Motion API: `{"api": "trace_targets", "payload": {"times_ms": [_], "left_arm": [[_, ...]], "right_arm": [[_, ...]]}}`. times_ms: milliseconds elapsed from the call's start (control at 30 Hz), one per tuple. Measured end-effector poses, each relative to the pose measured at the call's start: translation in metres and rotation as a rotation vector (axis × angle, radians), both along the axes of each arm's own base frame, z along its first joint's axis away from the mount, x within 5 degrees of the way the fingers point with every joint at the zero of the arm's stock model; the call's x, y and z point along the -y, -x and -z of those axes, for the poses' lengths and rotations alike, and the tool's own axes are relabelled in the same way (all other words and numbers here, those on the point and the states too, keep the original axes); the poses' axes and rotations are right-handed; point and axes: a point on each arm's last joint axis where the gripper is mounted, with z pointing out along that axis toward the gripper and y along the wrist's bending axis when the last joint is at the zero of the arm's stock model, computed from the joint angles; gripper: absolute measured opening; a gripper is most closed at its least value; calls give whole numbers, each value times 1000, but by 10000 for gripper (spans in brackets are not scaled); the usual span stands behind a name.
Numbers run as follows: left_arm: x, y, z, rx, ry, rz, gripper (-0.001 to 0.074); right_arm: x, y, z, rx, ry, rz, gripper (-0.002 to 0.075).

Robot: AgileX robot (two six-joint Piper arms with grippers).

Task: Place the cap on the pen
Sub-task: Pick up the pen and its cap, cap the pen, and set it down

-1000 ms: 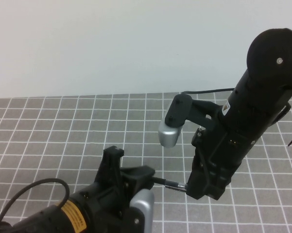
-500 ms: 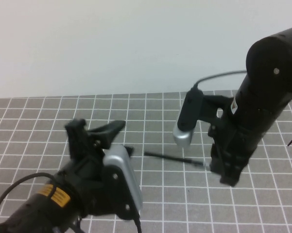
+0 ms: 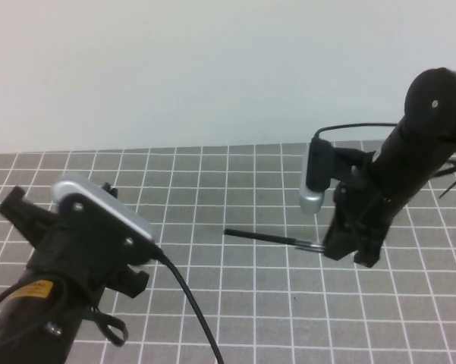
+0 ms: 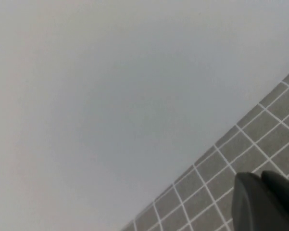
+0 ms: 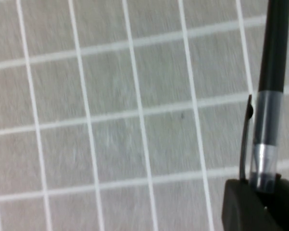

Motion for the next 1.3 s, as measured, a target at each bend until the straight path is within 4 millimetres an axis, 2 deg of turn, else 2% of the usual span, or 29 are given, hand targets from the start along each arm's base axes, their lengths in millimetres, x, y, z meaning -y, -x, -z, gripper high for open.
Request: {"api": "trace_targets", "payload": {"times_ms": [200,433,567,633,733,900,967,1133,1300], "left_arm": [[-1,0,1,-26,215,-37,0],[-2,0,1,-29,291,-45,-1],[-2,0,1,-29,296,-45,-1],[-2,0,1,-30,304,-46,-1],[-2,0,1,-30,310,-47,-1],[-1,0,1,-31,321,-46,-1],[-1,0,1,-31,321,-46,-1],[-1,0,1,-29,319,-43,-1],[1,0,-1,-15,303,-23,-1]], "right_arm": [[0,-17,35,50,54,-20,-4],[7,-22,56,47,169,-51,-3],[10,-25,56,91,210,-63,0],[10,-25,56,94,208,-59,27],[10,-26,58,89,208,-57,130],[10,-26,59,88,207,-27,360],[10,-29,59,100,209,17,407],[18,-29,54,110,277,75,414],[32,-30,25,199,365,224,400]]}}
